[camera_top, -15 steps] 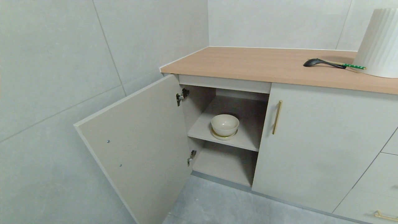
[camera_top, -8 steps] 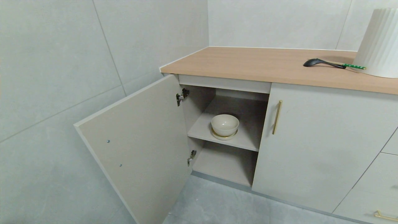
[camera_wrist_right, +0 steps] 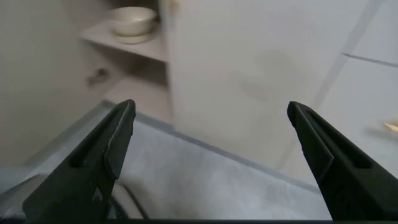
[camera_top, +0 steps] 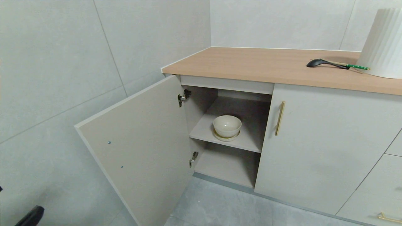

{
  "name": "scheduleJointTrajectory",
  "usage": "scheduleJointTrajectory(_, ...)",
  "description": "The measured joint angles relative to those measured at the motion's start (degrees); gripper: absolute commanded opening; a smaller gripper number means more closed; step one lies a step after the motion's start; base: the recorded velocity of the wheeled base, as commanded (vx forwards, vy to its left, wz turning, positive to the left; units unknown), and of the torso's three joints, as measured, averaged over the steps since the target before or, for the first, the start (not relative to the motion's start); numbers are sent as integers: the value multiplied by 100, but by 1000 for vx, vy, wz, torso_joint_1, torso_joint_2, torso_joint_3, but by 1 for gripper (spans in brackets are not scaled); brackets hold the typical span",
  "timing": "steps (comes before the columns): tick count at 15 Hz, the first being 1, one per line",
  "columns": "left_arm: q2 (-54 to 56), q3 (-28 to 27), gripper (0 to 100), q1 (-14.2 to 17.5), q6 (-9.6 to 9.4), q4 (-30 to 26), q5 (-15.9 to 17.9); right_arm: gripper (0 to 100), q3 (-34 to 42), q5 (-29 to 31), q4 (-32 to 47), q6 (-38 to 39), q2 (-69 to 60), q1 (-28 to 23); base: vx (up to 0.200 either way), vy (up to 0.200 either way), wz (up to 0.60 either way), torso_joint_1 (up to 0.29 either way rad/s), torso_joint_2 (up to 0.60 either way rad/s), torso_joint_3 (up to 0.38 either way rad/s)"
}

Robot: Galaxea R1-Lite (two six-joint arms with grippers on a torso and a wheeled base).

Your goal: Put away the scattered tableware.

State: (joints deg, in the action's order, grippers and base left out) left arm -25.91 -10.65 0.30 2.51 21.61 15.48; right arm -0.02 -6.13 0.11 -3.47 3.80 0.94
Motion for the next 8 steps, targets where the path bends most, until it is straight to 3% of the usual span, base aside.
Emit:
scheduleJointTrajectory(2,-61,226,100,73,-63,0,-2,100,0,-27,-16,-55,-133,2,0,0,0,0,0,0)
scheduleJointTrajectory(5,-33,422,100,307,-254,30,-79,100,0,747,-18,252,-288,-80,0,0,0,0,0,0)
scheduleJointTrajectory(8,-496,424,100,512,-302,269,-119,100,2,779,-22,372,-339,-99,0,0,0,0,0,0)
